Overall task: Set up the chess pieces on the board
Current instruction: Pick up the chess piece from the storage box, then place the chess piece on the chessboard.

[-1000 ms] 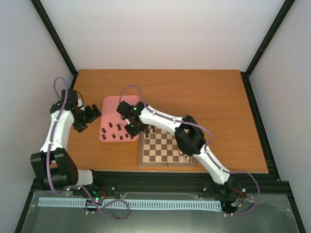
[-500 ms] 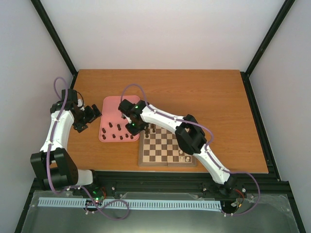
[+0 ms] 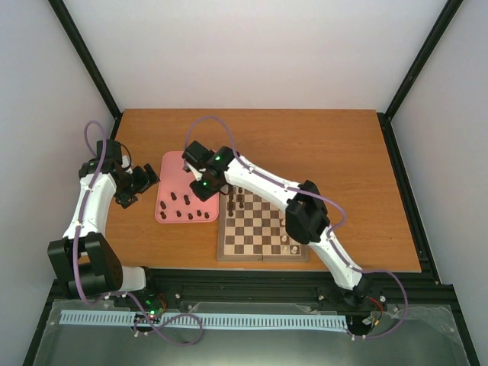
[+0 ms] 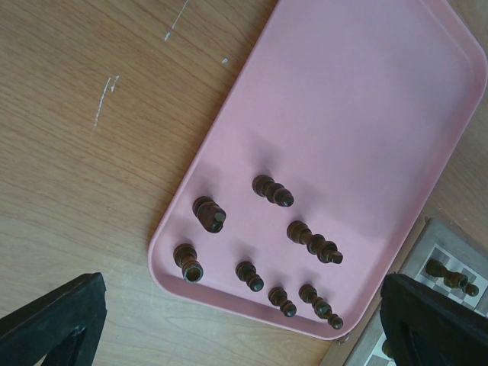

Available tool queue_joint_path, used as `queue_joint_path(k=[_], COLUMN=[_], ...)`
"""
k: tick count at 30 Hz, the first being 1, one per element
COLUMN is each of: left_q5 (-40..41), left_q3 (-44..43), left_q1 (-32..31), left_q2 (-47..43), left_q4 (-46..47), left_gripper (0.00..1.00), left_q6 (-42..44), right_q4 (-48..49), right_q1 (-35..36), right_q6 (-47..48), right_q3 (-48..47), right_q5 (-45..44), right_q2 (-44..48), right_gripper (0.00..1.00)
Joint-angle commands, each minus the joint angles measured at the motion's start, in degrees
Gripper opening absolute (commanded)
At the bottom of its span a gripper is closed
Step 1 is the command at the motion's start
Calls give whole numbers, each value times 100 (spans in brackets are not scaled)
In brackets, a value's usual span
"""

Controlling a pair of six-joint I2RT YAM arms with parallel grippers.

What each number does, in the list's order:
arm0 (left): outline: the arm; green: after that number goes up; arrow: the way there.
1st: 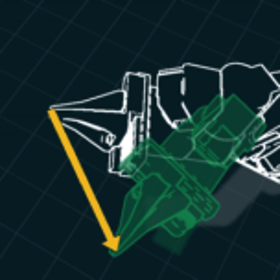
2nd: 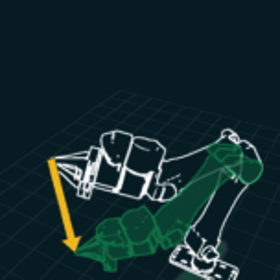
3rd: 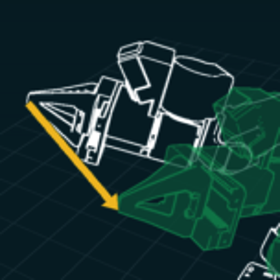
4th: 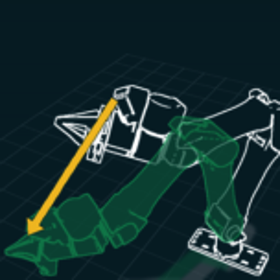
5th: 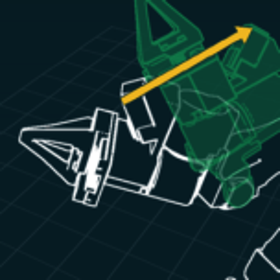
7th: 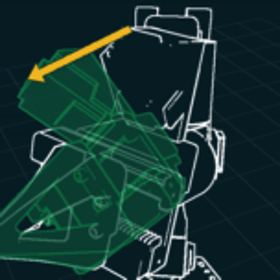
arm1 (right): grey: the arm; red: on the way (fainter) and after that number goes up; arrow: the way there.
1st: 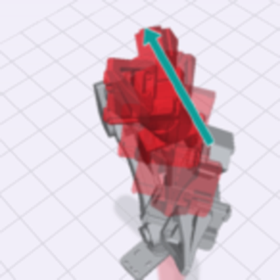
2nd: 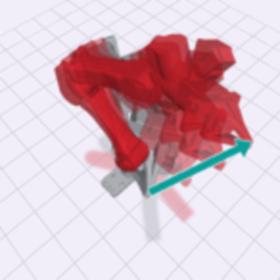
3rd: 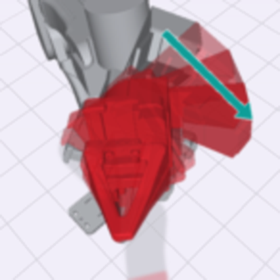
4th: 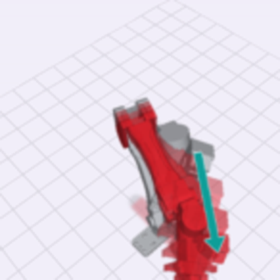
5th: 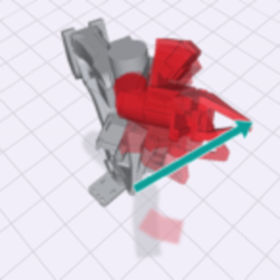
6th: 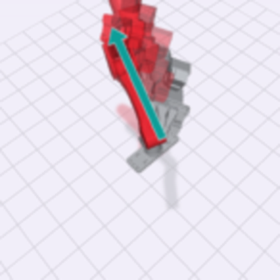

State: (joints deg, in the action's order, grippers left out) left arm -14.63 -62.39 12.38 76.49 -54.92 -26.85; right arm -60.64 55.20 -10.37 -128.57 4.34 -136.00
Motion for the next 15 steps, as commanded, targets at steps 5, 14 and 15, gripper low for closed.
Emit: queue_joint_path(k=[5,14,15], left_q5=[-30,-50,-44], left_q3=[-98,-99,-102], left_q1=[-18,-22,-18], left_q2=[-69,-30,-22], left_q4=[52,76,77], left_gripper=[100,100,100], left_q6=[62,57,57], right_q4=[-30,171,185], right_q1=[-106,-454,-464], right_q6=[-310,-544,-552], right_q3=[1218,2830,2917], right_q5=[-459,-843,-823], right_q2=[1477,2581,2600], right_gripper=[3,3,3])
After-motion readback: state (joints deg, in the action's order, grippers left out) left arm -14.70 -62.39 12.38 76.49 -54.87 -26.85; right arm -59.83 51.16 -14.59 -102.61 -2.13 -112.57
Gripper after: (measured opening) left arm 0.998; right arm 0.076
